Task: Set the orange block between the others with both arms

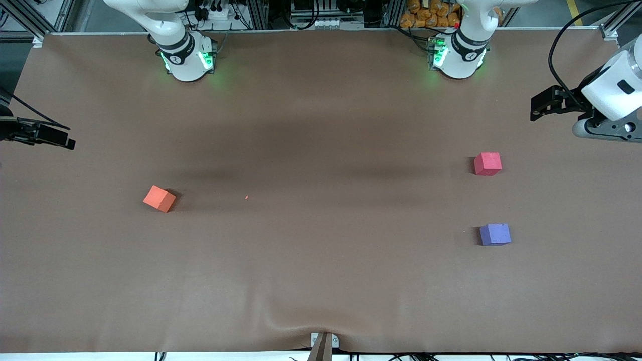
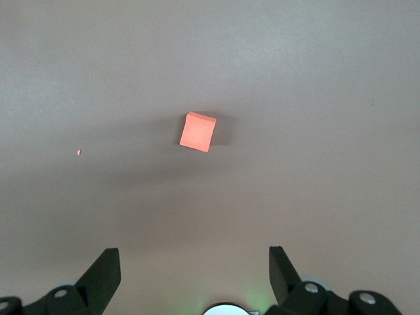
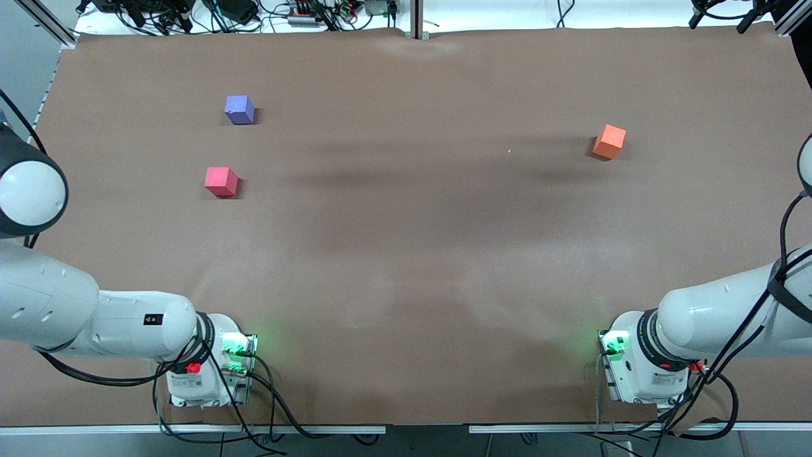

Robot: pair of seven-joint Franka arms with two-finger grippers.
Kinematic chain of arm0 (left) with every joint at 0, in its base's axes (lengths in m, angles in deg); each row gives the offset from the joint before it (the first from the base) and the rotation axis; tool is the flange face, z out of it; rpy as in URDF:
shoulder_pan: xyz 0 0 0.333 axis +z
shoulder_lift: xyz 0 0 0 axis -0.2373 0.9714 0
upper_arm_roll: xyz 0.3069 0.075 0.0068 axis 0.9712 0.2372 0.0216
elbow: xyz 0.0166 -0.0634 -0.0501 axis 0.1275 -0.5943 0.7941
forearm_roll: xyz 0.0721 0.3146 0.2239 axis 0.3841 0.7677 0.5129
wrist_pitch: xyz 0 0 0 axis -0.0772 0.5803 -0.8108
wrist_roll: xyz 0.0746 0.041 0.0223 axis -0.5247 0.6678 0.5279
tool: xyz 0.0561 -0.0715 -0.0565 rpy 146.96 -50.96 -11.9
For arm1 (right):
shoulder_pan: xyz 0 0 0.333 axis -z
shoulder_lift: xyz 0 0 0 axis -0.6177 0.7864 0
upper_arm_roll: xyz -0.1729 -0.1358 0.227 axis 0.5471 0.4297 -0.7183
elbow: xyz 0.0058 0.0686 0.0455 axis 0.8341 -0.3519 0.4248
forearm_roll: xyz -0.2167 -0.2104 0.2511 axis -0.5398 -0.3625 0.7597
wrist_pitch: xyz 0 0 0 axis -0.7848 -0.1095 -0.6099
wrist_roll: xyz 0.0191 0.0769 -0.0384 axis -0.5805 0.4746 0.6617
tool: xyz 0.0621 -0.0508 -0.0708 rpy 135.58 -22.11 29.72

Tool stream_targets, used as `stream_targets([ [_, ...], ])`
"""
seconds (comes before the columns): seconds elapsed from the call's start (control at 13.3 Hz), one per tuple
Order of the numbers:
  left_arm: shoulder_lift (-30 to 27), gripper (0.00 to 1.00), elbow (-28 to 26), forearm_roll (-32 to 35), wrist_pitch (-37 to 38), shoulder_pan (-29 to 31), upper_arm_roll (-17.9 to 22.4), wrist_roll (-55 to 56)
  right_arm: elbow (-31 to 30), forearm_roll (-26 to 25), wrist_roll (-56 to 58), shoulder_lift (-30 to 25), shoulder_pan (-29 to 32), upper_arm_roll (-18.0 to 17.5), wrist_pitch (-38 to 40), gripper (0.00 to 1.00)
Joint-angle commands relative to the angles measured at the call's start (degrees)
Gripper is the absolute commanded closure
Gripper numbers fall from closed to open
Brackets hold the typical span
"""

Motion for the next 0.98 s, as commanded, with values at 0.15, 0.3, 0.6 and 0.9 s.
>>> stream_targets([
  [0.15, -0.93, 0.00, 0.28, 1.09, 0.98, -0.71, 0.33, -0.85, 2.62, -5.16, 0.25, 0.28, -0.33, -0.31, 0.81, 0.00],
  [0.3, -1.01, 0.00, 0.20, 1.18, 0.98, -0.80, 0.41, -0.59, 2.71, -5.33, 0.25, -0.07, -0.15, -0.22, 1.08, 0.00],
  [0.6, -1.01, 0.00, -0.15, 0.92, 1.24, -0.88, -0.11, 0.29, 2.62, -5.07, 0.25, 0.11, -0.41, -0.31, 1.08, 0.00],
  [0.9, -0.93, 0.00, -0.33, 0.56, 1.24, -0.80, -0.02, 0.38, 2.27, -4.28, 0.07, 0.54, -1.46, -0.48, 1.86, 0.00],
])
